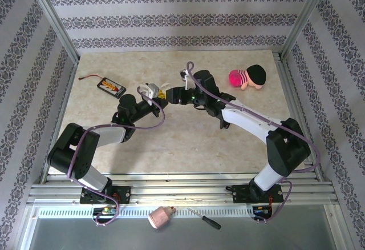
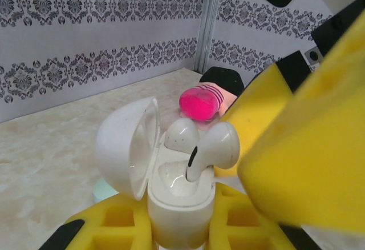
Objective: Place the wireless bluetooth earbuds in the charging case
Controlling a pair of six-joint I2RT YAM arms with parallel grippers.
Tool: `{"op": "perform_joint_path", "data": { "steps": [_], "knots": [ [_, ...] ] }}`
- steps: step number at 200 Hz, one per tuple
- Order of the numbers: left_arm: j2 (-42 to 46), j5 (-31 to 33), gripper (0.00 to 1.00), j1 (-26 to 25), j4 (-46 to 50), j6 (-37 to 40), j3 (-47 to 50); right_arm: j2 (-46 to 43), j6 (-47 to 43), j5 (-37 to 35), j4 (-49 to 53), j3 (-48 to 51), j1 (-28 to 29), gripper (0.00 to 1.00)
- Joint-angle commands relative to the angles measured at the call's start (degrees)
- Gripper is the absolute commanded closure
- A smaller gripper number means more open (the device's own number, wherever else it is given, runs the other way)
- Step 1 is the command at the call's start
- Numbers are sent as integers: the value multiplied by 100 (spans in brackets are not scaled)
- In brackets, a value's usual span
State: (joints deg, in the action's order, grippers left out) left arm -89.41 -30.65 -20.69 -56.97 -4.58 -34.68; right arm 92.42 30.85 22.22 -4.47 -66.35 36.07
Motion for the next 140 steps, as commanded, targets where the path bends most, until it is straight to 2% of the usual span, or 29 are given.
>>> {"op": "perform_joint_path", "data": {
  "steps": [1,80,140],
  "knots": [
    [-88,-187,100,-60,-273,-52,-164,82,-170,160,14,-210,56,40],
    [-140,-151,100,-32,-374,-69,-110,-448,-36,204,-566,433,-229,34],
    [-204,-228,100,-14,-473,-34,-59,-533,58,-13,-621,539,-441,34]
  ]
}}
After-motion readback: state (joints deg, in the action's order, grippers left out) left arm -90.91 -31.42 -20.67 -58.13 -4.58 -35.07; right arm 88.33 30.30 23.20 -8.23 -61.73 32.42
